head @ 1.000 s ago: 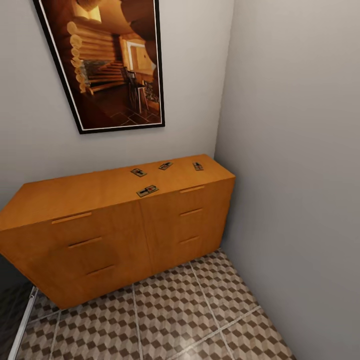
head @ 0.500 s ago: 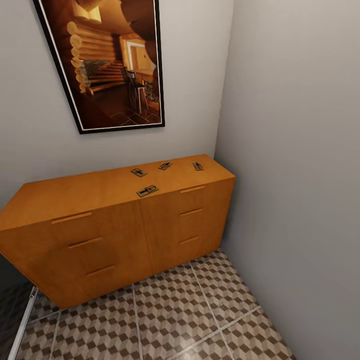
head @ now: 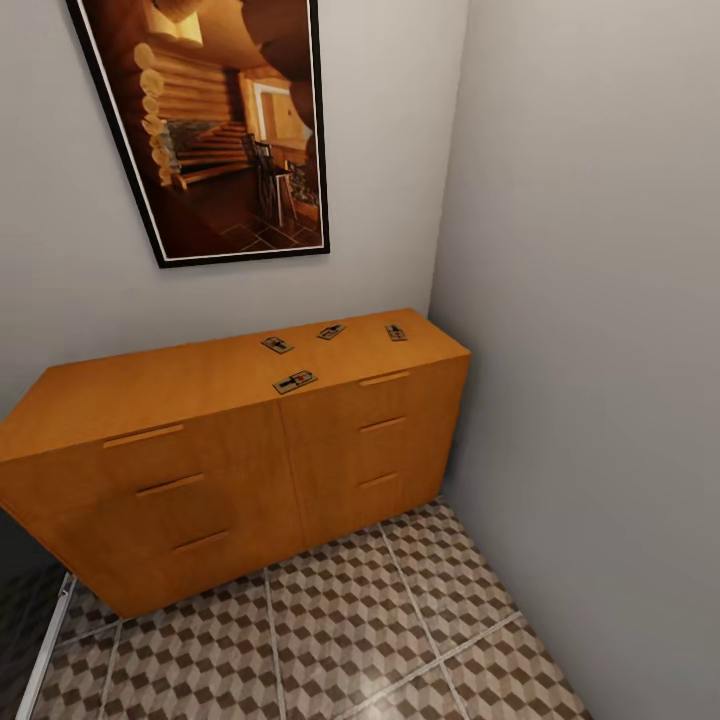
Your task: Take the four mousetraps from the cabinet in the bathroom and place them on the bathroom floor. Make sure all four end up on the same floor surface, and ensure that at least two of them are either under or directly next to the same bathroom sink.
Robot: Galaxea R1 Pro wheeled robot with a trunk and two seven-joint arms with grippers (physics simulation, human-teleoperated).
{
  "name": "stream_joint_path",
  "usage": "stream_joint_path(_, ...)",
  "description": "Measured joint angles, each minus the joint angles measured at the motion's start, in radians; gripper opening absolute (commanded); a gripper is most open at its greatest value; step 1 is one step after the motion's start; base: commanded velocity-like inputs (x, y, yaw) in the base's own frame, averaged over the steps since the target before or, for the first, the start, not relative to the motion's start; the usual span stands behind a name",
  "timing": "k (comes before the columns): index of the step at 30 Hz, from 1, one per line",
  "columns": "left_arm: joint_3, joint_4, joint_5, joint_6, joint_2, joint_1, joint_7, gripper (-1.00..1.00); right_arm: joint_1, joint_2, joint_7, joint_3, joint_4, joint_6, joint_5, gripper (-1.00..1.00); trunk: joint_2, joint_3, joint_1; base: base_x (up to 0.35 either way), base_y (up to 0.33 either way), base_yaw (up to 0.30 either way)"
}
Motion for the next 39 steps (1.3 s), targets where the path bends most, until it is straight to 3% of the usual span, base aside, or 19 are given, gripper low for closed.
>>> stream_joint_path(6,-0.002,-0.024,-0.004,0.0,0.009,0.0,0.005,1.0,0.0,0.0,-0.001,0.0,-0.008,0.001,0.001,1.0,0.0,0.0,0.0,0.0,0.0,0.0)
stream_joint_path(9,0.002,-0.114,0.0,0.0,0.037,0.0,0.003,1.0,-0.002,-0.003,0.0,0.001,-0.015,-0.001,0.003,1.0,0.0,0.0,0.0,0.0,0.0,0.0)
stream_joint_path(11,0.002,-0.127,0.001,-0.001,0.041,0.0,0.002,1.0,-0.003,-0.003,0.0,0.001,-0.02,-0.001,0.003,1.0,0.0,0.0,0.0,0.0,0.0,0.0)
stream_joint_path(24,-0.001,-0.145,0.0,-0.001,0.04,0.0,0.0,1.0,-0.005,-0.009,0.0,-0.003,-0.037,0.0,0.0,1.0,0.0,0.0,0.0,0.0,0.0,0.0)
stream_joint_path(25,0.017,-0.175,0.005,0.009,0.041,-0.008,0.004,1.0,-0.005,-0.038,0.007,-0.007,-0.101,0.006,-0.002,1.0,0.0,0.0,0.0,0.0,0.0,0.0)
stream_joint_path(27,0.024,-0.204,0.006,0.014,0.033,-0.01,0.005,1.0,-0.005,-0.041,0.008,-0.006,-0.152,0.011,-0.003,1.0,0.0,0.0,0.0,0.0,0.0,0.0)
stream_joint_path(28,0.033,-0.281,0.01,0.068,0.01,-0.012,0.006,1.0,-0.004,-0.038,0.009,-0.005,-0.227,0.044,-0.005,1.0,0.0,0.0,0.0,0.0,0.0,0.0)
stream_joint_path(29,0.036,-0.456,0.016,0.116,0.006,-0.012,0.005,1.0,-0.004,-0.037,0.01,-0.003,-0.378,0.062,-0.004,1.0,0.0,0.0,0.0,0.0,0.0,0.0)
stream_joint_path(30,0.035,-0.564,0.02,0.149,0.005,-0.013,0.005,1.0,-0.006,-0.037,0.01,-0.002,-0.524,0.074,-0.003,1.0,0.0,0.0,0.0,0.0,0.0,0.0)
stream_joint_path(31,0.035,-0.612,0.025,0.187,0.003,-0.01,0.005,1.0,-0.005,-0.037,0.01,-0.001,-0.561,0.09,-0.004,1.0,0.0,0.0,0.0,0.0,0.0,0.0)
stream_joint_path(32,0.033,-0.727,0.035,0.277,-0.001,-0.008,0.005,1.0,-0.005,-0.037,0.01,0.0,-0.646,0.137,-0.004,1.0,0.0,0.0,0.0,0.0,0.0,0.0)
stream_joint_path(34,0.03,-0.871,0.043,0.388,-0.007,-0.007,0.004,1.0,-0.005,-0.037,0.011,0.0,-0.748,0.203,-0.005,1.0,0.0,0.0,0.0,0.0,0.0,0.0)
stream_joint_path(36,0.008,-1.162,0.053,0.618,-0.031,-0.011,0.004,1.0,-0.005,-0.037,0.012,-0.002,-0.946,0.355,-0.009,1.0,0.0,0.0,0.0,0.0,0.0,0.0)
stream_joint_path(38,-0.016,-1.258,0.054,0.72,-0.046,-0.024,0.003,1.0,-0.005,-0.038,0.012,-0.004,-1.055,0.434,-0.011,1.0,0.0,0.0,0.0,0.0,0.0,0.0)
stream_joint_path(39,-0.047,-1.307,0.058,0.796,-0.059,-0.058,0.002,1.0,-0.005,-0.038,0.012,-0.005,-1.157,0.511,-0.011,1.0,0.0,0.001,0.0,0.0,0.0,0.0)
